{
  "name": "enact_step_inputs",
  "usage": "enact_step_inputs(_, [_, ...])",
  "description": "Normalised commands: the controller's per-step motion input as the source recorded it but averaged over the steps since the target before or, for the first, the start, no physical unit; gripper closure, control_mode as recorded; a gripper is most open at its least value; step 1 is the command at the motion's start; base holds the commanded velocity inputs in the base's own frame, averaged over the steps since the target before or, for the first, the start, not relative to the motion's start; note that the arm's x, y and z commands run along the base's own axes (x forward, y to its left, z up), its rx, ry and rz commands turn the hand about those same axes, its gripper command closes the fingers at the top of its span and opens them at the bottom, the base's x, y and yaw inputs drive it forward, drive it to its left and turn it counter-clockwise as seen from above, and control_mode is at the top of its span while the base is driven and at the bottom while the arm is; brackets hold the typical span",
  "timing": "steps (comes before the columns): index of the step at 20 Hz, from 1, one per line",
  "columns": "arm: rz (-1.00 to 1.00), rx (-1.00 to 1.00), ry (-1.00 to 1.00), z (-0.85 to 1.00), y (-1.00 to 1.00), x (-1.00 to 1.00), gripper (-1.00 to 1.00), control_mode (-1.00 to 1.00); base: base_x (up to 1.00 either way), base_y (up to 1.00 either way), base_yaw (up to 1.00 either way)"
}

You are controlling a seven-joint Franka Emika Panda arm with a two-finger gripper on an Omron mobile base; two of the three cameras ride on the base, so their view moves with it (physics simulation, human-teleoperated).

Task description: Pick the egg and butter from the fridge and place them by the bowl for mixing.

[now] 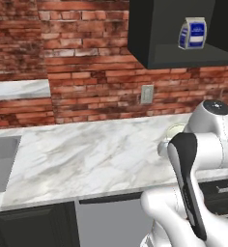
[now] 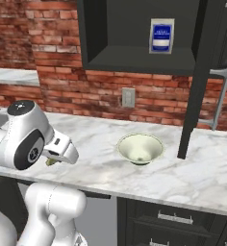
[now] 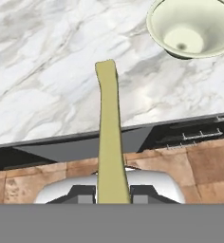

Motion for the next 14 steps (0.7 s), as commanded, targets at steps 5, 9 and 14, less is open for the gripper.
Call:
enact_step_inputs(5, [0.03,0.0,-0.01,0.0,0.0,0.44,1.0,-1.0,0.0,0.0,0.0])
enact_step_inputs(9, [0.02,-0.1,0.03,-0.26,0.0,0.7,1.0,-1.0,0.0,0.0,0.0])
enact_step_inputs(14, [0.01,-0.33,0.0,-0.22,0.0,0.56,1.0,-1.0,0.0,0.0,0.0])
